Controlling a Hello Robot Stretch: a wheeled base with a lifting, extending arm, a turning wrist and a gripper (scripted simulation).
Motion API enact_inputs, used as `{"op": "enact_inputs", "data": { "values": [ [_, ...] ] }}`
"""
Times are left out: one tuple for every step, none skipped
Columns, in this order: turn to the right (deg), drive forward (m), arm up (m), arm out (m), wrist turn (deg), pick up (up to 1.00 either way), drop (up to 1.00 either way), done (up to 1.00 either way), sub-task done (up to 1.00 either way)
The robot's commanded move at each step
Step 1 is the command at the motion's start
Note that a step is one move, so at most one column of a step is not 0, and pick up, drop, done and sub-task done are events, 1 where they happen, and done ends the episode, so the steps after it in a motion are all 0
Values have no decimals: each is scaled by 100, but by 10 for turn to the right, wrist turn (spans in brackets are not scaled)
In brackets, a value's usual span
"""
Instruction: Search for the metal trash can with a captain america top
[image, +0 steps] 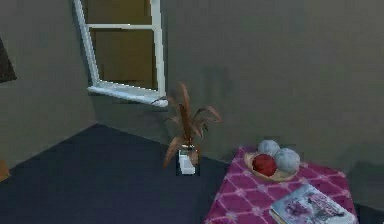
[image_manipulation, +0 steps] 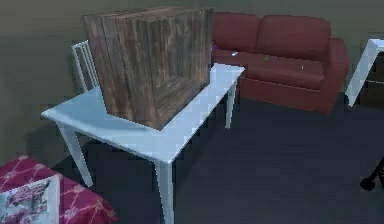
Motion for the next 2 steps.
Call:
{"op": "enact_inputs", "data": {
  "values": [
    [0, 35, 0, 0, 0, 0, 0, 0, 0],
    [-450, 0, 0, 0, 0, 0, 0, 0, 0]
  ]
}}
